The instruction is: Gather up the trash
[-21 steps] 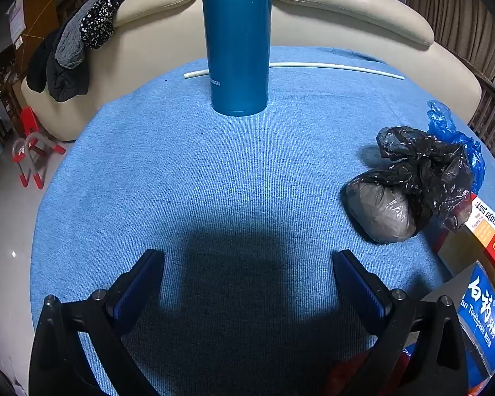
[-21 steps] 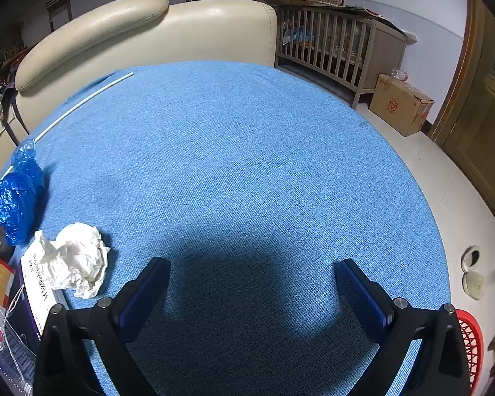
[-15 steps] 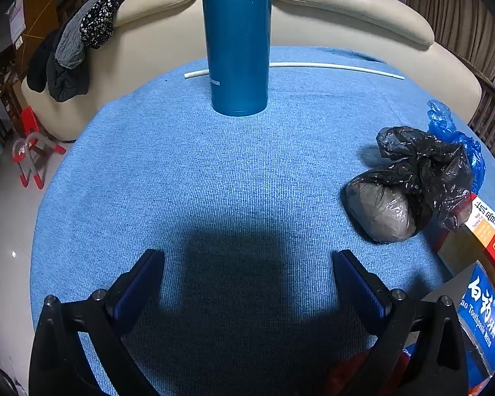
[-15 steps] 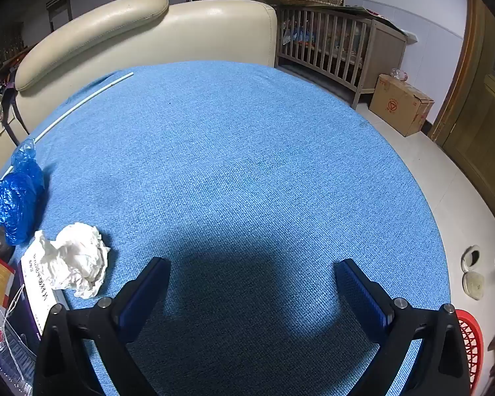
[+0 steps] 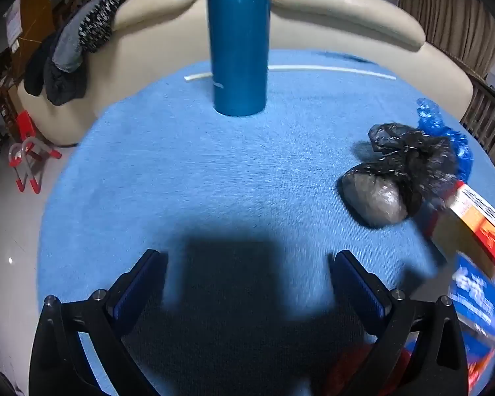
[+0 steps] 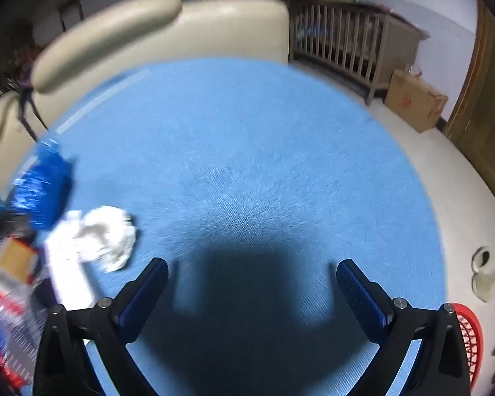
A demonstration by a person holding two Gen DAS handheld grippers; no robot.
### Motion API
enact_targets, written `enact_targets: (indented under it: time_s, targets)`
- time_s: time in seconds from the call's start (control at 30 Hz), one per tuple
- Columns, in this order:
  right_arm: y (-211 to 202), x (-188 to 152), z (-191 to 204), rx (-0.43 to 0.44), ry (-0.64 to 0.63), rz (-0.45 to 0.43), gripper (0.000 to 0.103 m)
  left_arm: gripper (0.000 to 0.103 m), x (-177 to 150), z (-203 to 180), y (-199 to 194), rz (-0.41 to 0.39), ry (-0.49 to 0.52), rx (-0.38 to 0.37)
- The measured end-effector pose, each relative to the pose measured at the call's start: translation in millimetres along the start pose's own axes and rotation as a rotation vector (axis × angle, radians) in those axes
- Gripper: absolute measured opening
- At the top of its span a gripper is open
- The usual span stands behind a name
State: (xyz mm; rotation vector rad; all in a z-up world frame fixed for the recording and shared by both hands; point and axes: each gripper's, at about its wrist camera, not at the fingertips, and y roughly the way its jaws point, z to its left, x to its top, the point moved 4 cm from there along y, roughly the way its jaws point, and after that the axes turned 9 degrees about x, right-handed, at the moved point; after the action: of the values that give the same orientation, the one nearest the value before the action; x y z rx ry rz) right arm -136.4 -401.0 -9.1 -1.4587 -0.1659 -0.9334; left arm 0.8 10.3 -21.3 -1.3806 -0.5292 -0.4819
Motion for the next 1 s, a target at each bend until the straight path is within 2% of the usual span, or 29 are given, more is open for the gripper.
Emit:
enact_targets:
  time_s: [0.23, 0.33, 0.47, 0.53, 0.67, 0.87, 1.0]
  targets:
    - [-91, -30, 9, 0.063, -0.034, -0.143, 0.103, 0.103, -18, 13, -74, -0.162, 0.022, 0.015]
    - [-116, -42, 18, 0.112, -0.026, -0.167, 0.103, 0.103, -23, 19, -106, -0.228, 0.012, 0.029]
    - [-142, -67, 27, 0.151, -0.033, -0.196, 0.103, 0.103, -28, 26, -143, -0.275, 0.003, 0.020]
    - [-156, -83, 33, 0.178, -0.037, -0.205, 0.103, 0.103, -34, 26, -161, -0.285, 0.013, 0.006]
    - [-175, -110, 43, 0.221, -0.044, -0.205, 0.103, 0.103, -51, 22, -176, -0.257, 0.026, -0.090]
    - [-194, -141, 50, 0.252, -0.055, -0.212, 0.103, 0.103, -85, 12, -195, -0.259, 0.060, -0.128]
    - [-199, -145, 50, 0.244, -0.060, -0.228, 0.103, 0.103, -95, 5, -197, -0.266, 0.081, -0.130]
